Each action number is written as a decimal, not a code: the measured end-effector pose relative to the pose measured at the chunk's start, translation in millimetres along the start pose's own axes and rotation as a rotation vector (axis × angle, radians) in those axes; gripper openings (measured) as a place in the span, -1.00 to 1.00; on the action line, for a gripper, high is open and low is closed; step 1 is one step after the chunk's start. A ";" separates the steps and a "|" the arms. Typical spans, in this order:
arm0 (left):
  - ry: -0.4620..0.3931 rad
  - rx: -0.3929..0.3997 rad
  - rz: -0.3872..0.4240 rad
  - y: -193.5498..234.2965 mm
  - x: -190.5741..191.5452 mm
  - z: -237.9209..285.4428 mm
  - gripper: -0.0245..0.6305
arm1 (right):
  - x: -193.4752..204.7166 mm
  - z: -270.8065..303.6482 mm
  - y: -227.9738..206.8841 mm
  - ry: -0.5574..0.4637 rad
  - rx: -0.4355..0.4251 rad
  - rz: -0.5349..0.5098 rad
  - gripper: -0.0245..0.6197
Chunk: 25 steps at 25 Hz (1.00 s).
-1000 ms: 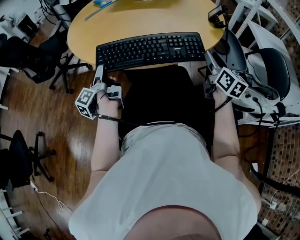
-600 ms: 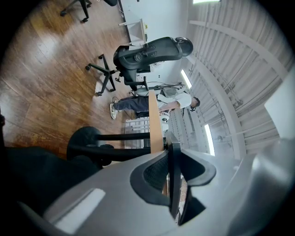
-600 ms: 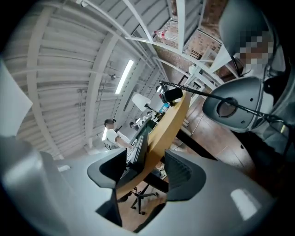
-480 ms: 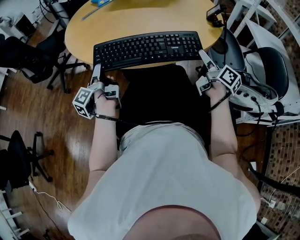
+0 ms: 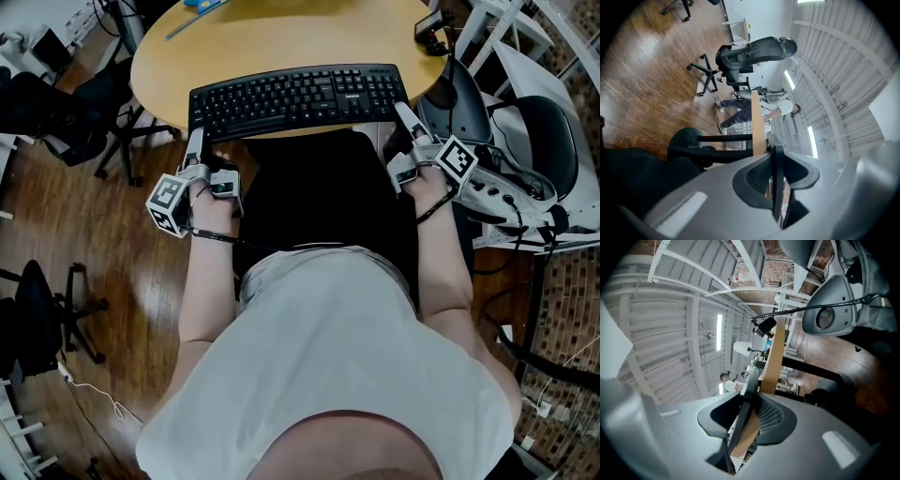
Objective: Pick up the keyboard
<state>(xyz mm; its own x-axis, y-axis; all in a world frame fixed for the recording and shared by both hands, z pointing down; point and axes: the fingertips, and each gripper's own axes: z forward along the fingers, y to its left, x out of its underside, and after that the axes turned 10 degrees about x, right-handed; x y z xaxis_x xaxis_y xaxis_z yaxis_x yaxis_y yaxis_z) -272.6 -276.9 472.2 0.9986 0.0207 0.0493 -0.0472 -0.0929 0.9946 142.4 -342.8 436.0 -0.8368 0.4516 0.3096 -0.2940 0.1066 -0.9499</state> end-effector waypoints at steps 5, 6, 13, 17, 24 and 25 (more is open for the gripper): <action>0.005 0.001 -0.006 -3.6 1.5 -0.5 0.28 | -1.1 -3.1 3.8 -0.007 -0.002 0.008 -0.60; 0.006 0.000 -0.008 -4.1 1.8 -0.8 0.28 | -1.4 -3.7 4.6 -0.009 -0.003 0.009 -0.60; 0.005 0.007 -0.022 -7.1 4.3 -0.9 0.28 | -7.6 -6.6 15.3 -0.017 -0.023 -0.007 -0.60; 0.010 0.026 -0.024 -10.8 4.7 0.4 0.28 | -10.1 -7.5 20.7 -0.026 -0.042 -0.020 -0.60; 0.019 0.037 -0.019 -18.8 6.8 2.6 0.28 | -13.7 -9.7 28.0 -0.046 -0.059 -0.028 -0.60; 0.019 0.036 -0.019 -19.4 6.5 2.9 0.28 | -14.5 -9.7 28.4 -0.048 -0.057 -0.030 -0.60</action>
<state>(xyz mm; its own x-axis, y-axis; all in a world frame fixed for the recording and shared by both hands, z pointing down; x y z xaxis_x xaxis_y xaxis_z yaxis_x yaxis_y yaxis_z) -265.2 -277.9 453.0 0.9986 0.0414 0.0324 -0.0268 -0.1284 0.9914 150.7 -337.8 404.1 -0.8494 0.4051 0.3384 -0.2933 0.1707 -0.9407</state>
